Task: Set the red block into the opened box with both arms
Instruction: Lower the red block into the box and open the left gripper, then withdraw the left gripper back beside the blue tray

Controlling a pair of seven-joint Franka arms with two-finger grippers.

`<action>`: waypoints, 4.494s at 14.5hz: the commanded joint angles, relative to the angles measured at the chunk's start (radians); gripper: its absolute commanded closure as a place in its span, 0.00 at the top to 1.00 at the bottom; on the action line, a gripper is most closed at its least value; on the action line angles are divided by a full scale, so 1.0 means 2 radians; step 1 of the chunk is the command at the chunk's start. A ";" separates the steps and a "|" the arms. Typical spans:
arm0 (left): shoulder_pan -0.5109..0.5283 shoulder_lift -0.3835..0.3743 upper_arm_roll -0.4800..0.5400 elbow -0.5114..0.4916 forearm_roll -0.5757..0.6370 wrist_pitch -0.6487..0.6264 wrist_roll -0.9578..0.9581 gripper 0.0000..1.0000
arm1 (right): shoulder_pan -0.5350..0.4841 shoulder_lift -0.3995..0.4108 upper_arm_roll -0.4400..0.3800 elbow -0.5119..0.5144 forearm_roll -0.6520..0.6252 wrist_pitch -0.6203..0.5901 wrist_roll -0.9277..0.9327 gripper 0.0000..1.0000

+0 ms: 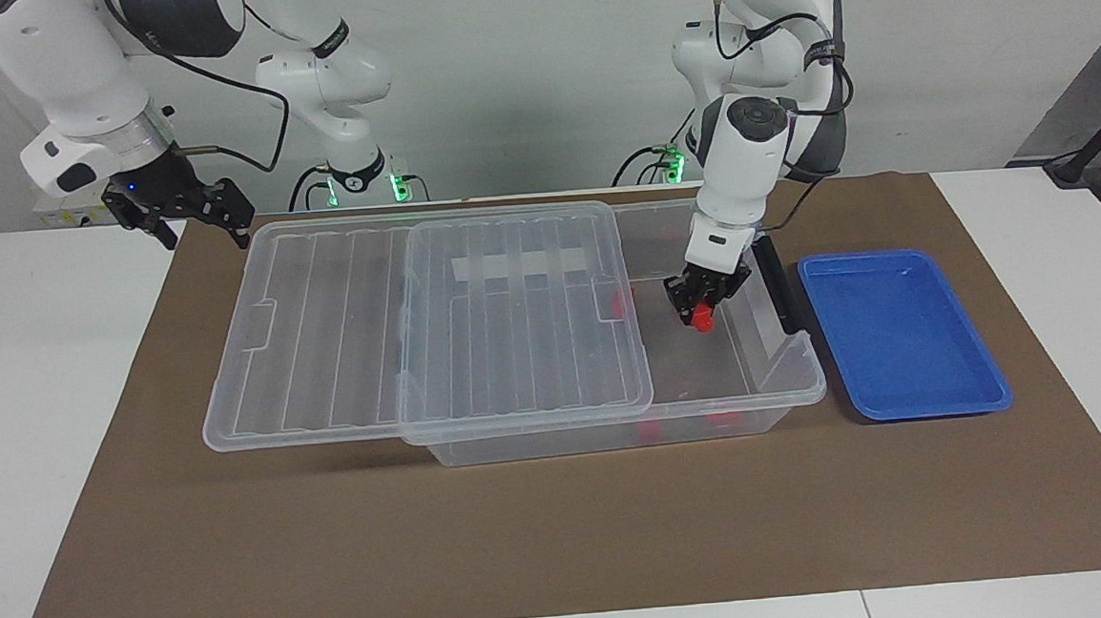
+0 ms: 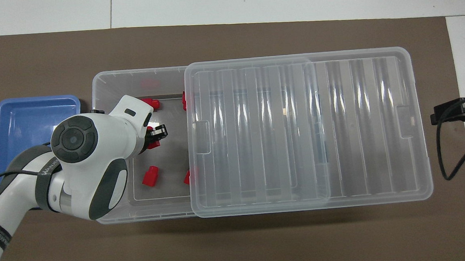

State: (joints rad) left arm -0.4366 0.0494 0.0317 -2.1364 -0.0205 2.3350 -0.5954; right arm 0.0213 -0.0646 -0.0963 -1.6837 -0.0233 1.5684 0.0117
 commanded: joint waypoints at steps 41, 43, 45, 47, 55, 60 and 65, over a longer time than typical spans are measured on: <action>-0.006 0.054 0.009 -0.017 0.016 0.066 0.005 1.00 | 0.019 -0.003 -0.025 -0.003 -0.001 -0.008 -0.002 1.00; -0.007 0.040 0.009 0.003 0.016 0.019 0.005 1.00 | 0.019 -0.003 -0.025 -0.004 -0.001 -0.008 -0.002 1.00; -0.008 0.028 0.009 0.007 0.016 -0.002 0.004 1.00 | 0.019 -0.004 -0.025 -0.006 -0.001 -0.008 -0.002 1.00; -0.007 0.014 0.009 0.008 0.016 -0.021 0.005 1.00 | 0.019 -0.003 -0.024 -0.005 -0.001 -0.008 -0.002 1.00; -0.004 -0.027 0.009 0.082 0.019 -0.173 0.016 1.00 | 0.019 -0.004 -0.024 -0.006 -0.001 -0.008 -0.003 1.00; 0.036 -0.096 0.016 0.096 0.019 -0.254 0.097 1.00 | 0.019 -0.004 -0.024 -0.005 -0.001 -0.009 -0.004 1.00; 0.109 -0.111 0.017 0.142 0.019 -0.336 0.200 1.00 | 0.019 -0.004 -0.024 -0.005 0.000 -0.010 -0.004 1.00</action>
State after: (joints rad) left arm -0.2677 -0.1773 0.0723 -1.8903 0.0033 1.7238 -0.2644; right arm 0.0595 -0.0646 -0.1429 -1.6882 -0.0234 1.5649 0.0117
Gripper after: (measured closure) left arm 0.000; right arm 0.000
